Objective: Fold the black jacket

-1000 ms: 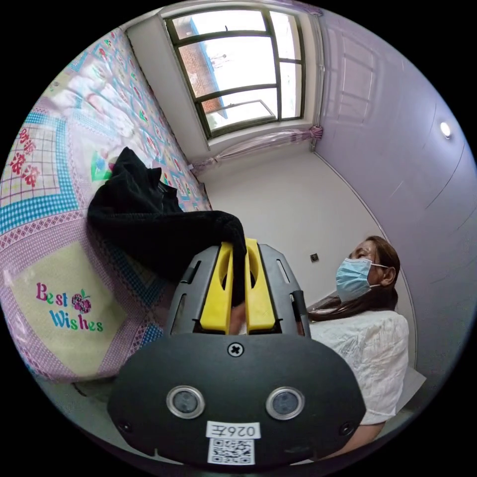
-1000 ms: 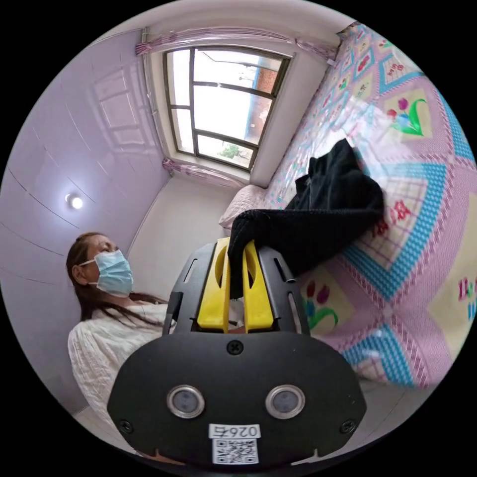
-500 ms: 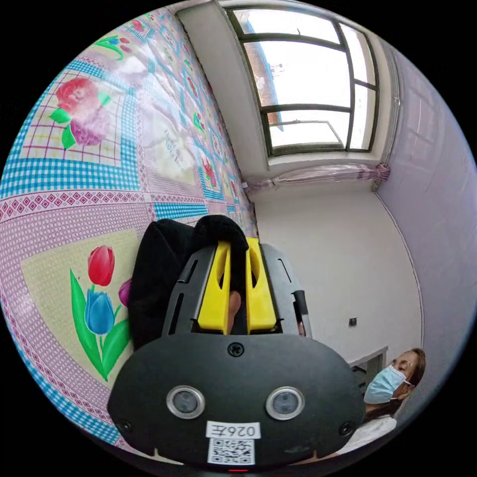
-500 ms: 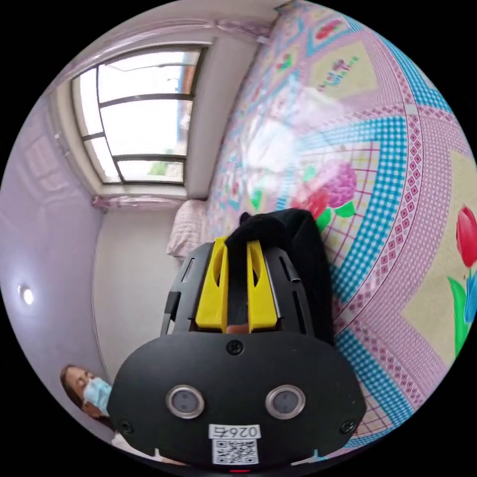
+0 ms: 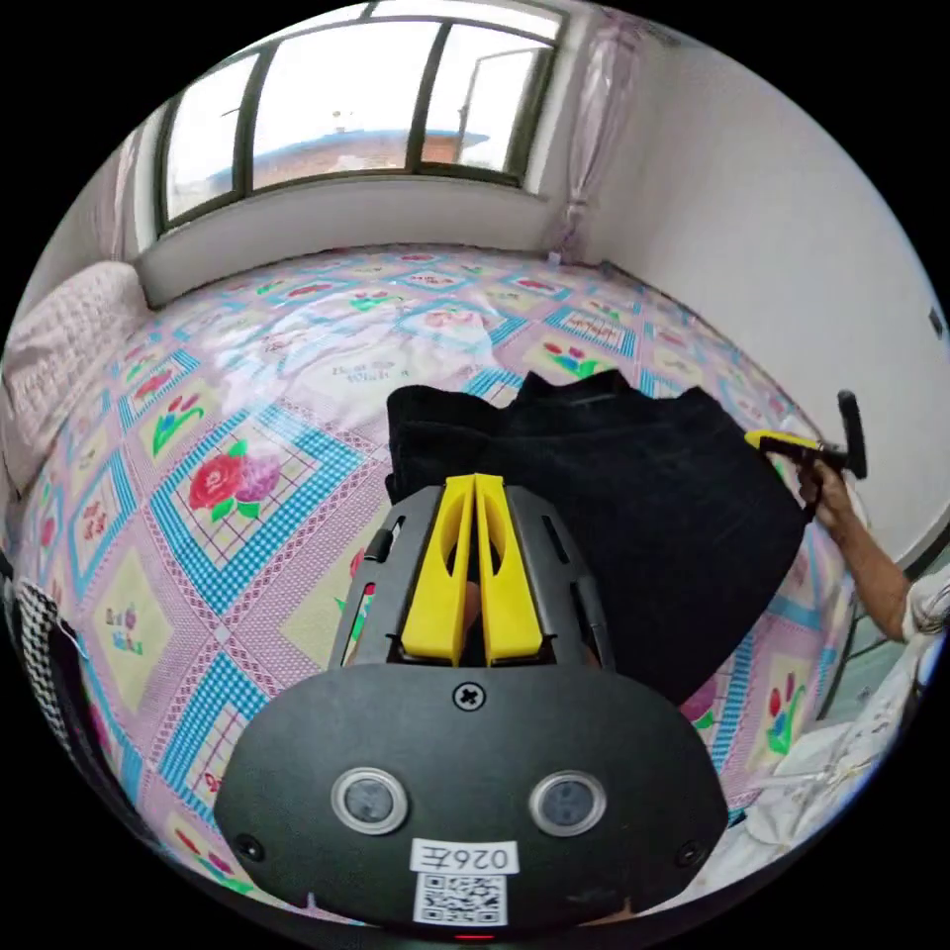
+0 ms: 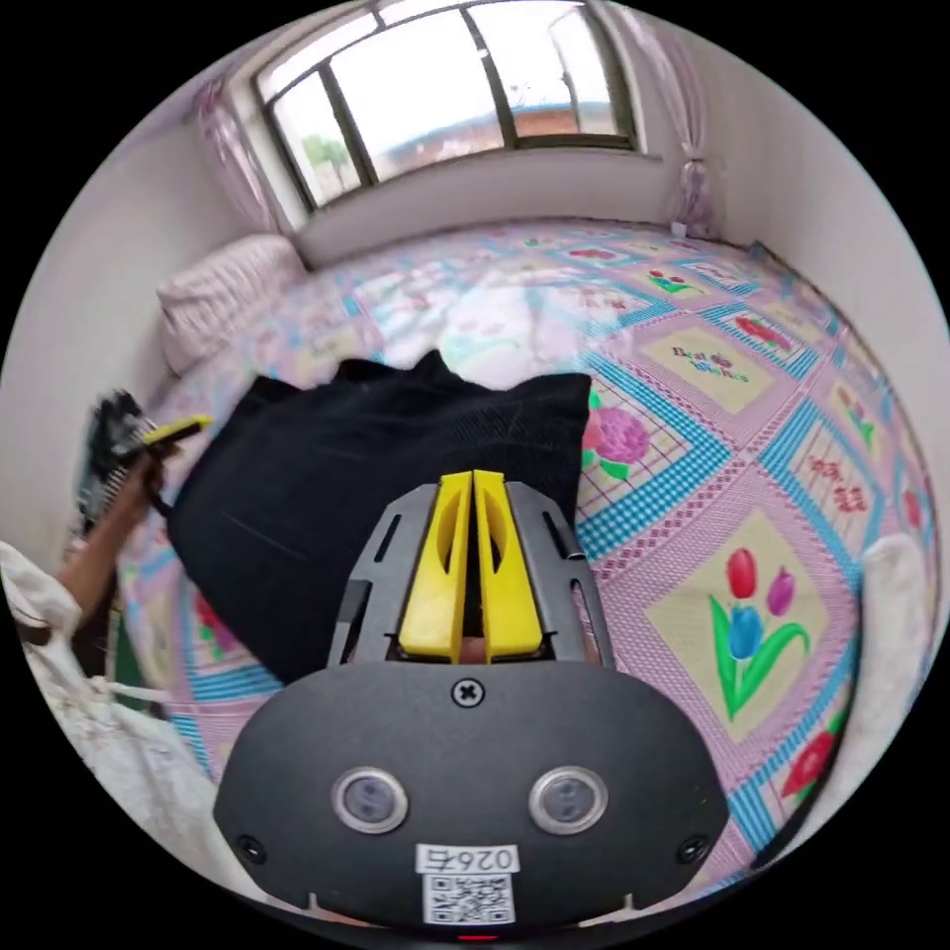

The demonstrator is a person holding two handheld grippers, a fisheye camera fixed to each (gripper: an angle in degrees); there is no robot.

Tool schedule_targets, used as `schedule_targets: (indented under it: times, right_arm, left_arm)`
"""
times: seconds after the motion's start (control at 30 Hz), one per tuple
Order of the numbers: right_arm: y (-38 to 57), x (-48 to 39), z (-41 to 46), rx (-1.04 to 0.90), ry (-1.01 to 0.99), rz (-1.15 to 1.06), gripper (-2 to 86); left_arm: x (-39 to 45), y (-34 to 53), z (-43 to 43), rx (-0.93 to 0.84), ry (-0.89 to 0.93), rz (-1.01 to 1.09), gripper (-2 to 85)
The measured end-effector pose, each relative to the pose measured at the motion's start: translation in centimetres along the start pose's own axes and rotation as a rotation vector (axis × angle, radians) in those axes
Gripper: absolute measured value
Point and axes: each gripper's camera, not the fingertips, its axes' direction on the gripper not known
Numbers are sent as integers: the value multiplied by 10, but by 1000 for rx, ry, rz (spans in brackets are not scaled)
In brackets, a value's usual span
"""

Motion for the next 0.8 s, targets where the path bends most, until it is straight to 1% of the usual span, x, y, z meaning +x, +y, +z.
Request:
schedule_targets:
  times: [0.03,0.07,0.1,0.17,0.2,0.27,0.3,0.33,0.37,0.4,0.43,0.47,0.5,0.53,0.57,0.63,0.67,0.7,0.73,0.77,0.8]
  right_arm:
    - [10,-16,49,-113,85,-26,-2]
    - [17,-24,90,-205,61,-37,-5]
    - [20,-26,95,-186,46,-24,-6]
    - [30,-36,92,-138,36,28,-8]
    - [34,-40,87,-116,54,37,-8]
    - [59,-64,47,5,101,45,-9]
    - [67,-72,31,52,99,35,-9]
    - [85,-89,-7,160,109,18,-9]
    - [108,-110,-51,289,136,4,-9]
    - [121,-122,-75,359,151,-6,-9]
    - [151,-146,-123,513,188,-21,-9]
    - [184,-171,-169,680,227,-48,-9]
    - [201,-185,-191,764,249,-68,-9]
    - [235,-212,-229,915,295,-125,-9]
    - [266,-238,-261,1035,350,-180,-9]
    - [308,-275,-302,1166,430,-239,-9]
    - [332,-294,-326,1219,466,-255,-9]
    - [343,-303,-337,1245,479,-259,-9]
    - [365,-318,-359,1294,491,-272,-9]
    - [385,-331,-379,1335,485,-299,-9]
    - [395,-337,-389,1355,477,-319,-9]
  left_arm:
    - [32,1,38,-127,-80,135,-10]
    - [45,3,52,-152,-93,173,-10]
    - [61,8,56,-105,-152,185,-10]
    - [71,5,53,-160,-145,133,-10]
    - [74,8,40,-151,-135,82,-10]
    - [72,21,2,-31,-109,-19,-10]
    - [69,33,-30,60,-53,-86,-10]
    - [66,48,-65,157,5,-143,-10]
    - [65,56,-83,212,31,-165,-10]
    - [66,75,-121,326,70,-196,-10]
    - [71,95,-160,443,90,-214,-10]
    - [76,105,-179,505,95,-203,-10]
    - [91,127,-219,627,80,-152,-10]
    - [110,148,-256,738,21,-107,-9]
    - [121,159,-273,790,-18,-86,-9]
    - [164,198,-333,963,-162,-7,-6]
    - [173,207,-346,997,-173,10,-5]
    - [187,224,-372,1056,-152,33,0]
    - [196,238,-396,1094,-73,51,8]
    - [198,244,-408,1106,-16,62,31]
    - [203,255,-429,1139,87,93,77]
